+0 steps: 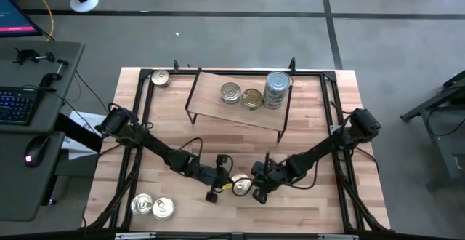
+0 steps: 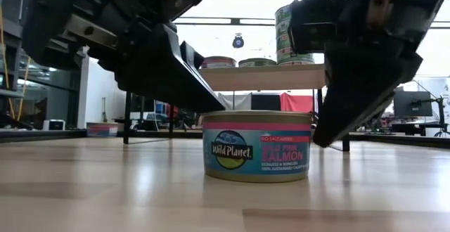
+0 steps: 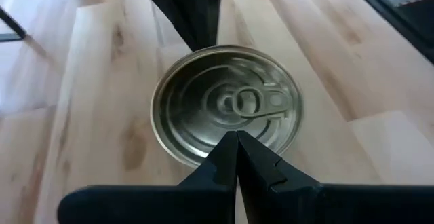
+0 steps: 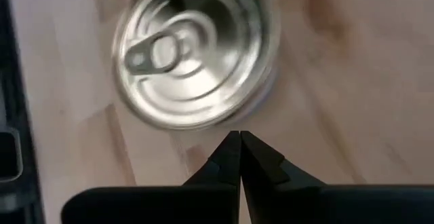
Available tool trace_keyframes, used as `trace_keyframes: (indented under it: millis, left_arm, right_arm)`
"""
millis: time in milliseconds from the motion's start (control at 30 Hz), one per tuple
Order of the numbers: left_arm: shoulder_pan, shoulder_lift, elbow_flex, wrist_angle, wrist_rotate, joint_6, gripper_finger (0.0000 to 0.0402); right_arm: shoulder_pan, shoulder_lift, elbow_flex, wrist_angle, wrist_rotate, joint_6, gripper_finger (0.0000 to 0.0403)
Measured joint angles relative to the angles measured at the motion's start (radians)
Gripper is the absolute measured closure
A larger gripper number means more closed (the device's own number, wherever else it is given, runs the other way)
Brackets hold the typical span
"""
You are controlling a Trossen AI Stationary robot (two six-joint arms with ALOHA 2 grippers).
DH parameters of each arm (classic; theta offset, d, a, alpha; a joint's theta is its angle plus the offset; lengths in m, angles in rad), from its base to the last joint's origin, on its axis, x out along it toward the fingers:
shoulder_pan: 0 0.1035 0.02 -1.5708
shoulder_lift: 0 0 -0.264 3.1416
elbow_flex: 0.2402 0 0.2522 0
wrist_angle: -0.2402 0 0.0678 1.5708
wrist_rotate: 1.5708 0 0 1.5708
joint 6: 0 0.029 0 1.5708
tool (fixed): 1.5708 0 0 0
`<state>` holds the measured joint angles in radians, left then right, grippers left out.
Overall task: Stack canned seafood by type on shelf
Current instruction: Stack the blue pink tuna can on top of the other blue pink tuna can on the shelf
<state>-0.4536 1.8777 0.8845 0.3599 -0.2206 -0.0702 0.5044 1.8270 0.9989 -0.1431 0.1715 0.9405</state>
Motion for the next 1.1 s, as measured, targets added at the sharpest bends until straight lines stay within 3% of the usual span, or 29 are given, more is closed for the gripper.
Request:
trace_keyframes:
  millis: [167, 300, 467, 1100]
  left_arm:
    - [0.003, 0.01, 0.001, 0.011, 0.032, -0.004, 0.0401]
    - [0.009, 0.008, 0.001, 0.01, 0.039, -0.008, 0.0401]
    - [0.004, 0.007, 0.001, -0.01, 0.062, -0.009, 0.0401]
    - [-0.008, -0.01, 0.002, -0.15, 0.048, -0.041, 0.0402]
  right_arm:
    - [0.006, 0.052, 0.0, 0.075, -0.052, -0.182, 0.0403]
    - [0.008, 0.08, 0.018, 0.096, -0.032, -0.347, 0.0403]
    - [0.008, 0.079, 0.034, 0.037, 0.038, -0.356, 0.0403]
    - [0.023, 0.076, 0.226, -0.138, 0.081, -0.405, 0.0403]
